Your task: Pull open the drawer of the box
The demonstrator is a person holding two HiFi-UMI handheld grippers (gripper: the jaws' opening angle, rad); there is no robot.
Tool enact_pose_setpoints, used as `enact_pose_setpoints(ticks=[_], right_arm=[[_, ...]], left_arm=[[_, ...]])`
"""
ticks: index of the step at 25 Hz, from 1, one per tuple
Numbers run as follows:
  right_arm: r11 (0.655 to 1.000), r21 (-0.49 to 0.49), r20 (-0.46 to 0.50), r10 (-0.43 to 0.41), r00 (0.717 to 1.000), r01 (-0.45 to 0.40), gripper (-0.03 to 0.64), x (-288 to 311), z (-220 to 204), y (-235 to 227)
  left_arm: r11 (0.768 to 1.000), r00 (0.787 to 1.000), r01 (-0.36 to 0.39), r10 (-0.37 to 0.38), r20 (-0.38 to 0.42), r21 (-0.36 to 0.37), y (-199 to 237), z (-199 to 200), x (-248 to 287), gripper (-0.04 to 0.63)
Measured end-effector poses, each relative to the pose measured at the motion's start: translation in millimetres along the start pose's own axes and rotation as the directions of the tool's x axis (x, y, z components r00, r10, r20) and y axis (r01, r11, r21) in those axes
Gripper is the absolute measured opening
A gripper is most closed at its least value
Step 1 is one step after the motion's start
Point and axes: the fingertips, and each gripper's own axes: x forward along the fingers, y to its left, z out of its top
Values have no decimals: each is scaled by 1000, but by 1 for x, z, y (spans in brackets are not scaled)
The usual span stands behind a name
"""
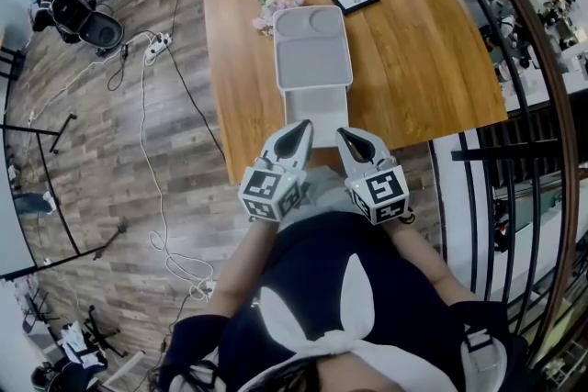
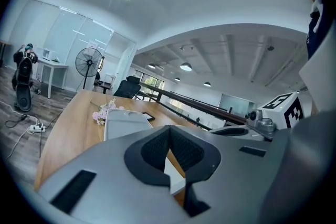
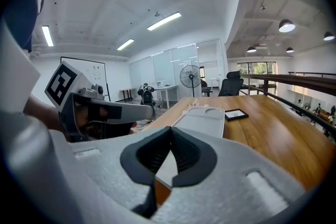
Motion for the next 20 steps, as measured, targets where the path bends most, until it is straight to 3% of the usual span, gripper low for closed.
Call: enact_pose_setpoints(ticks=[20], right_arm=[[1000,6,-32,-17,999,18,-3,7,-4,-11]], left_arm=[[998,998,55,-55,-29,12,-4,-7,14,15]])
